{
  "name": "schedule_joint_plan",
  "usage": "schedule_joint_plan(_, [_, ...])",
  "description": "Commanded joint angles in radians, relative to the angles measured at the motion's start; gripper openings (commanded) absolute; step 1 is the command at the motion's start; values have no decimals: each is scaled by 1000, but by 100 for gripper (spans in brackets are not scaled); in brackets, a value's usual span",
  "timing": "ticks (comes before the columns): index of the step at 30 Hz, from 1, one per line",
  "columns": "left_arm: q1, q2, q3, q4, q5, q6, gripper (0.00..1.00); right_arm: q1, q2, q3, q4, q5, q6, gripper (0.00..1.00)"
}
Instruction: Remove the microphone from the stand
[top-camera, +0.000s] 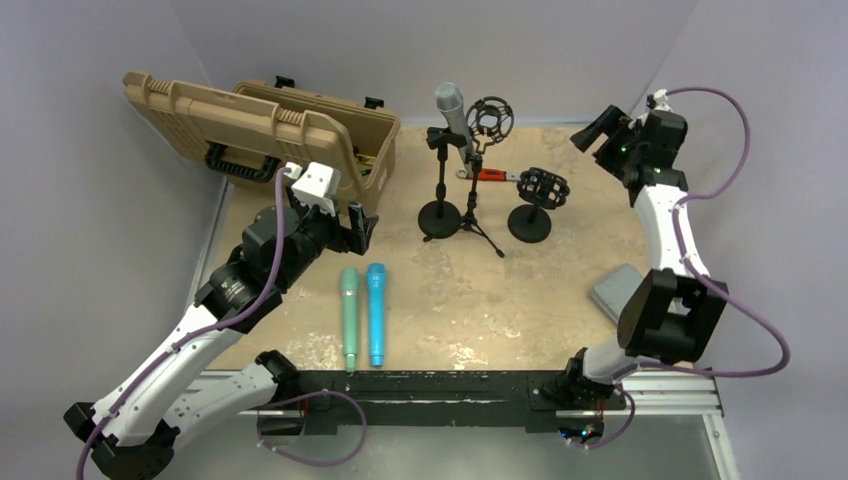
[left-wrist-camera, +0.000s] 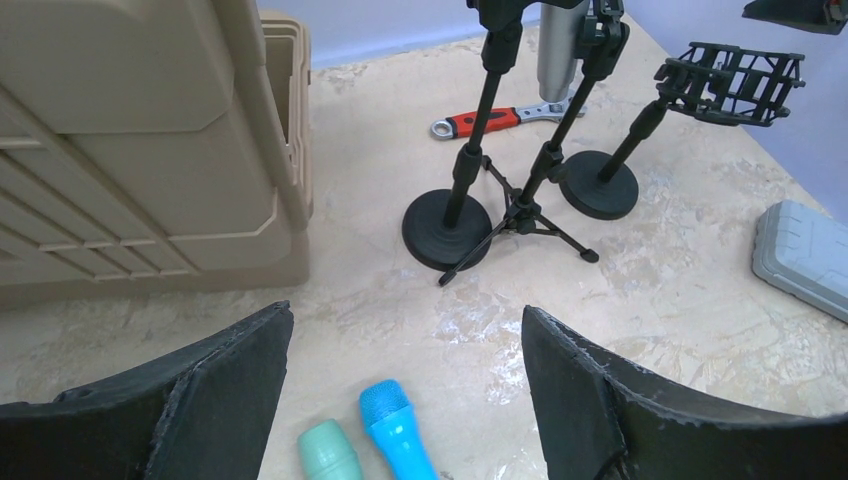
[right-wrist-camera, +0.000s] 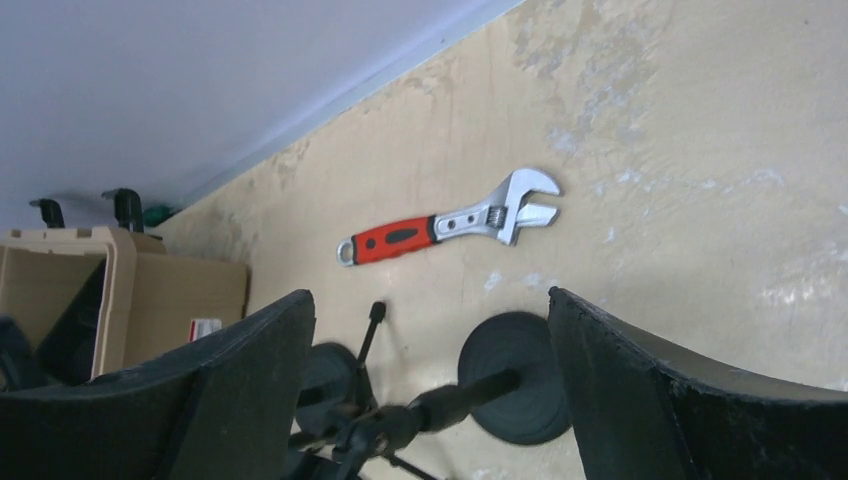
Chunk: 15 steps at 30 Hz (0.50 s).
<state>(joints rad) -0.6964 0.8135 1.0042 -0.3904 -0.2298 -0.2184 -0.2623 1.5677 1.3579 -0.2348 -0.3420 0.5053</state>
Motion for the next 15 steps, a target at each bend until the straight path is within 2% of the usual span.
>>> schedule_joint_plan(1, [-4, -8, 44, 5, 20, -16, 82, 141, -138, -62, -107, 272, -9, 85])
schedule_joint_plan(5, [-5, -12, 46, 3, 17, -15, 82, 201, -268, -78, -169, 465, -11, 85])
schedule_joint_plan(10, [-5, -15, 45, 2, 23, -18, 82, 252, -371, -81, -211, 539, -29, 83])
schedule_joint_plan(15, [-4, -13, 45, 1, 22, -18, 82, 437, -359, -82, -298, 691, -44, 81])
